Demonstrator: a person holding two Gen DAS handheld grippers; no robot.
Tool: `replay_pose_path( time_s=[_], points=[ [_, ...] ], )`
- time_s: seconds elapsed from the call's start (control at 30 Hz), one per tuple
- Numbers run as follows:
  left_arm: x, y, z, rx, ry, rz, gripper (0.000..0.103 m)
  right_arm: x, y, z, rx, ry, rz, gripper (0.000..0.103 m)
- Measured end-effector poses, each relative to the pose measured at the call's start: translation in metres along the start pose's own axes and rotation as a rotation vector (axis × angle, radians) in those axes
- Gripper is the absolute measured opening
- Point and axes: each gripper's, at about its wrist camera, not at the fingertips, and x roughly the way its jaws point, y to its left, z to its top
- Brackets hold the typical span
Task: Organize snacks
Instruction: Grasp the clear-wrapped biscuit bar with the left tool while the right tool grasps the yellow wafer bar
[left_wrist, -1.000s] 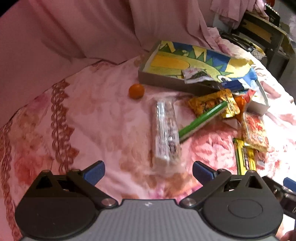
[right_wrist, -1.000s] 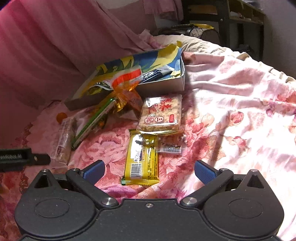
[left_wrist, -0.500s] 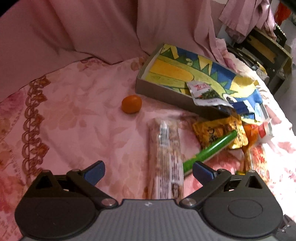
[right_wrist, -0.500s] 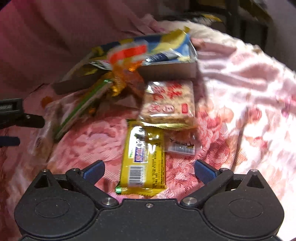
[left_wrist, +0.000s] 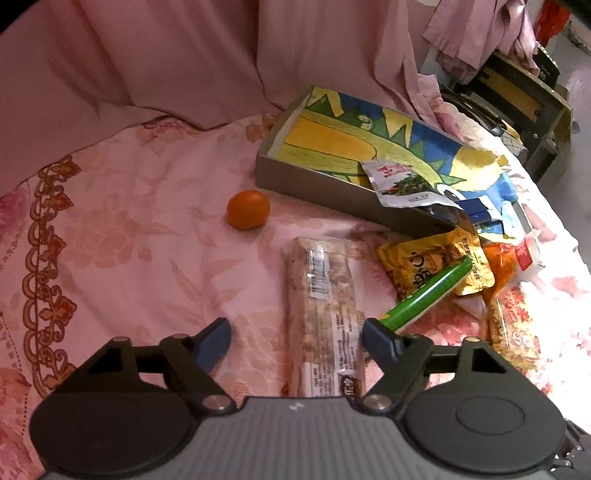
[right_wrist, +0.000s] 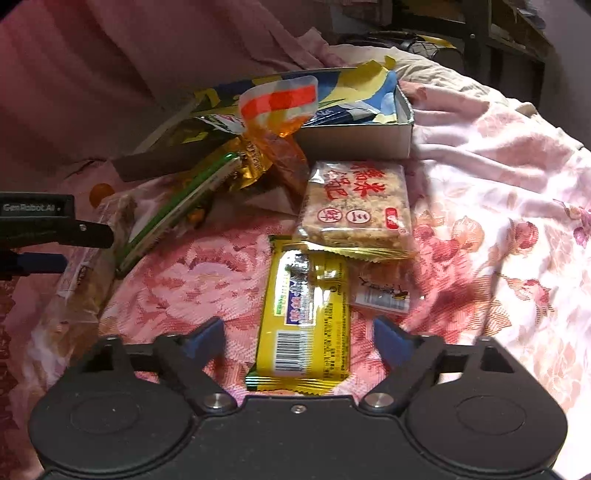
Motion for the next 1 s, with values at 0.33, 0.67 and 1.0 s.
replay_pose_path(
  time_s=[0.33, 0.67, 1.0],
  points=[
    [-0.005, -0.008, -0.005, 0.005, 0.027, -0.042, 0.045, -0.001, 0.001, -0.001, -0.017, -0.008, -0.015, 0.054],
    [-0.024, -0.020, -0.025, -0.013, 0.086, -0.045, 0.045, -0.005, 0.007, -0.004, -0.051, -0.008, 0.052, 0.053],
    [-0.029, -0.029, -0.037, -0.004, 0.117, -0.028, 0.046, -0.010, 0.022, -0.007, -0.130, -0.009, 0.117, 0.053]
  ],
)
